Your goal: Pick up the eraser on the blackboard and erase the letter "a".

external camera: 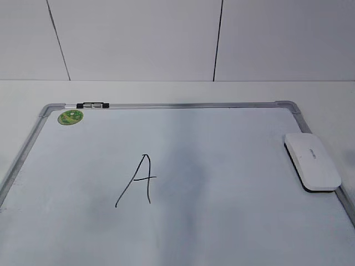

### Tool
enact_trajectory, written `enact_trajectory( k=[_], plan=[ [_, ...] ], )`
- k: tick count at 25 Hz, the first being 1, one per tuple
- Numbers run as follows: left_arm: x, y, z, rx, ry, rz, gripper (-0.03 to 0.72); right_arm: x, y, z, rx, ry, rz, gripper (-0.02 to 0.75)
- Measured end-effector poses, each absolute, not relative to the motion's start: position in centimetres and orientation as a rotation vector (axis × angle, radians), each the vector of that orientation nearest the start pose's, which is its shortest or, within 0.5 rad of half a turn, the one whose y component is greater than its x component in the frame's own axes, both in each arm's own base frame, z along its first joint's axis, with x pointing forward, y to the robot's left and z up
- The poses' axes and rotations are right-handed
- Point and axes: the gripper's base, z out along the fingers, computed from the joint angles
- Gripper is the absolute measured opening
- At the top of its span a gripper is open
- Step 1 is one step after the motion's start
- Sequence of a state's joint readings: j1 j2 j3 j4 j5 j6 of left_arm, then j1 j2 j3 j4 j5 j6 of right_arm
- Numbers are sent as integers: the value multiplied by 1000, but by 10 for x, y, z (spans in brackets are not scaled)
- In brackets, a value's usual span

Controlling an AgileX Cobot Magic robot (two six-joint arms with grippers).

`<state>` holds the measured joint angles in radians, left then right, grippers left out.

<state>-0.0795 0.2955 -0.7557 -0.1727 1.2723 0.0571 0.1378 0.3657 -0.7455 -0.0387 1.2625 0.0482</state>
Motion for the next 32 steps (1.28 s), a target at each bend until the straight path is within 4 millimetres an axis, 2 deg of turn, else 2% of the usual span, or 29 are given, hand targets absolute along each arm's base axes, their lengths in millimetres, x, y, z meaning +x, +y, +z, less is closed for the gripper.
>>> enact_trajectory(
  k=[5,11,20,32],
  plan=[
    [16,-15,301,179,2380,-221,444,27,-2,296,-108,2439,-2,594],
    [25,-15,279,164,2409,-214,444,29,-8,276,-118,2478,-102,593],
    [34,-11,274,150,2346,-146,444,37,-7,268,-131,2427,-107,593],
    [34,-13,274,148,2345,-179,443,38,-7,268,-129,2418,-105,593]
  ],
)
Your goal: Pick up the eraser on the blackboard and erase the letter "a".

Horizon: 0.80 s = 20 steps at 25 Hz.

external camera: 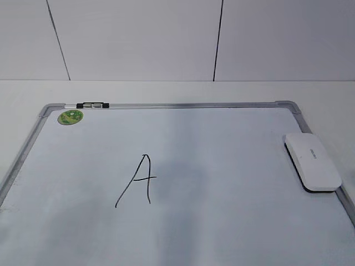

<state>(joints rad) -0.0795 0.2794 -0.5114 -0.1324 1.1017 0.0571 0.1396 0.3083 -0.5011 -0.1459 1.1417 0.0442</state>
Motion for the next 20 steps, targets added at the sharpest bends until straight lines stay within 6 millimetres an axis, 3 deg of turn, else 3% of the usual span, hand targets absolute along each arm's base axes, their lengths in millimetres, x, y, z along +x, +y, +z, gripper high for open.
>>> enact_trajectory(
  k=[10,20],
  plan=[
    [27,-13,276,131,2296,-173,435,35,-9,268,-89,2400,-119,593],
    [5,-11,278,52,2153,-124,433,7,-13,272,83,2230,-181,592]
  ],
)
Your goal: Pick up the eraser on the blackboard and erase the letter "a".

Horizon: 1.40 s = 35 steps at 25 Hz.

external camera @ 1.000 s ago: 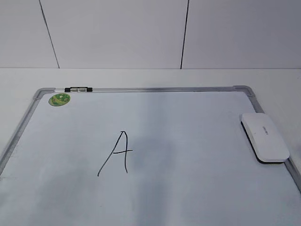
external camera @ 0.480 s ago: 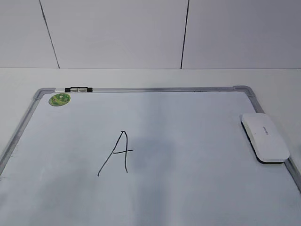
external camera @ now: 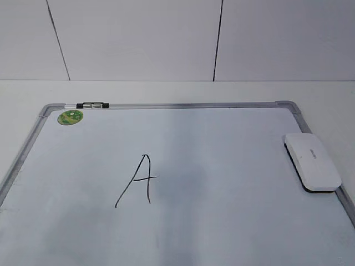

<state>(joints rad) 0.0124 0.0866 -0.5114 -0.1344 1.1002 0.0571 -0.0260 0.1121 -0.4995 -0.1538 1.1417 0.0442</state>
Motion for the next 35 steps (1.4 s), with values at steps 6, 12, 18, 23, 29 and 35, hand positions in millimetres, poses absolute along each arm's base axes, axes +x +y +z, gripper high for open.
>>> enact_trajectory(
  k=[6,12,18,23,29,35],
  plan=[
    [-7,-11,278,56,2078,-122,431,-9,-12,272,89,2119,-176,593],
    [-7,-11,278,57,2080,-122,424,-12,-12,271,90,2104,-175,592],
    [-7,-11,278,57,2080,-122,410,-12,-12,271,90,2103,-175,592],
    [-7,-11,278,57,2080,-122,396,-12,-12,271,90,2103,-175,592],
    [-7,-11,278,57,2080,-122,371,-12,-12,271,90,2103,-175,592],
    [-7,-11,278,57,2080,-122,350,-12,-14,271,93,2101,-203,592]
  ],
)
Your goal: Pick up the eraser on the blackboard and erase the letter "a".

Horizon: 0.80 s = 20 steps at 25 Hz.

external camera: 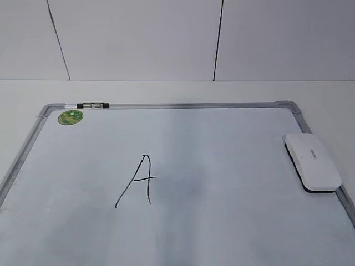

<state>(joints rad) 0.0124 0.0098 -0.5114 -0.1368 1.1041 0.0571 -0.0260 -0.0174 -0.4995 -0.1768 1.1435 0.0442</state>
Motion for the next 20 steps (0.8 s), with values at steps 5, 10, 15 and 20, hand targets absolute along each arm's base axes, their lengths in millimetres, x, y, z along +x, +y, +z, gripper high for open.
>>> enact_trajectory(
  k=[5,10,15,20],
  plan=[
    [-7,-11,278,57,2080,-122,327,-12,-16,272,95,2099,-228,592],
    [-7,-11,278,57,2080,-122,317,-12,-14,272,92,2100,-200,592],
    [-7,-11,278,57,2080,-122,286,-12,-12,271,76,2103,-172,592],
    [-7,-11,278,57,2080,-122,271,-12,-11,271,67,2103,-171,592]
  ],
)
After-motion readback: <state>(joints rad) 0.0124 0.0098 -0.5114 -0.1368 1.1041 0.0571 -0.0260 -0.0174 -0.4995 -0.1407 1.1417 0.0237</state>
